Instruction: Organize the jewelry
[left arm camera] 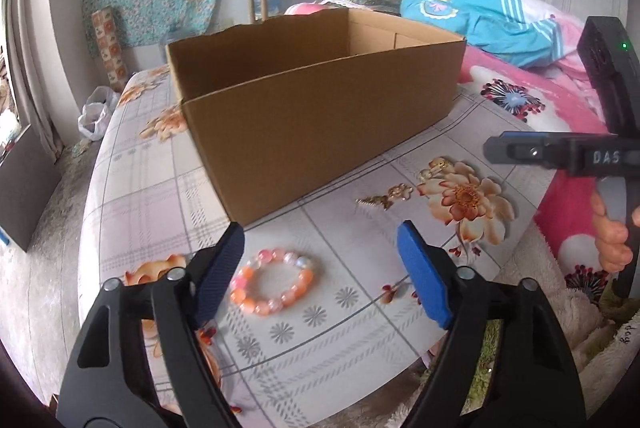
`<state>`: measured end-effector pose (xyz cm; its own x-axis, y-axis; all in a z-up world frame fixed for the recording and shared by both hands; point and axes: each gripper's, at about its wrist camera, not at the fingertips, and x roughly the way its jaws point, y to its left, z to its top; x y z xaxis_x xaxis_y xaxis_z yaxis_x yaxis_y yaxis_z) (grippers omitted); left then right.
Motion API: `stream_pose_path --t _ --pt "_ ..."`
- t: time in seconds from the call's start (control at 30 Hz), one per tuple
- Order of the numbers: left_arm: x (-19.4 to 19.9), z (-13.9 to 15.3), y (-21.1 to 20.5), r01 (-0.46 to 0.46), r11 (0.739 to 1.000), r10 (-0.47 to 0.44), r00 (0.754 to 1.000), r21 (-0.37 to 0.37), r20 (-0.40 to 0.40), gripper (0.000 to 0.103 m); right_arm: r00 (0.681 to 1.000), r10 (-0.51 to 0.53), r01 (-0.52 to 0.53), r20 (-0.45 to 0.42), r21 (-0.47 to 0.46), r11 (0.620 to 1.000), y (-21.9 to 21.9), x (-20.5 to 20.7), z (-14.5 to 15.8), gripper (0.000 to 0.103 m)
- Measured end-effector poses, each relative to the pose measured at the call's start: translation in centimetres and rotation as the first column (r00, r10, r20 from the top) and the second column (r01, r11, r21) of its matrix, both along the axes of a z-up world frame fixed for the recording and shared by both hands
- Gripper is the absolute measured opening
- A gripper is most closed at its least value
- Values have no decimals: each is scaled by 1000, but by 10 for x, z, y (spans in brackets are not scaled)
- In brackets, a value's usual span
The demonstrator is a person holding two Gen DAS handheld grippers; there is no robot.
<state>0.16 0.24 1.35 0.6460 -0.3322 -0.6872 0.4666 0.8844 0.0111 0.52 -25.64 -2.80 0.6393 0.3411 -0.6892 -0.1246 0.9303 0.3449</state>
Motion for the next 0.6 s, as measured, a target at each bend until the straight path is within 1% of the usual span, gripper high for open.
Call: stream_pose_path --t 0.03,0.07,0.1,0.13,0.17,0.2,0.3,0.5,0.6 --pt "3 -1 -8 22 1000 -22 1000 16 3 57 1000 9 -9 -2 -11 1000 4 1 -3 64" --pt "7 -3 -15 37 998 -38 999 41 6 53 1000 18 -19 -5 -17 1000 6 2 -7 59" --pt "11 -6 -22 49 996 -49 999 70 6 44 1000 25 -25 -6 -19 1000 10 6 -6 55" --pt "15 -10 -29 64 993 -64 998 96 1 36 999 31 -31 -7 -17 999 12 7 -9 53" --pt "19 -12 -35 79 990 -78 997 115 -7 31 999 36 -36 -9 -15 999 14 8 -11 50" --pt "23 -14 -39 90 988 -89 996 129 -15 27 999 41 -41 -7 -15 999 15 8 -13 50" --pt "35 -21 -48 115 985 -108 992 131 -63 26 999 46 -46 1 -23 999 17 10 -15 50" --pt "51 -29 -53 113 991 -102 984 67 -147 26 999 51 -51 -4 -5 999 16 14 -21 50" --pt "53 -31 -51 115 992 -105 980 46 -171 26 999 50 -50 -7 2 999 15 14 -22 50"
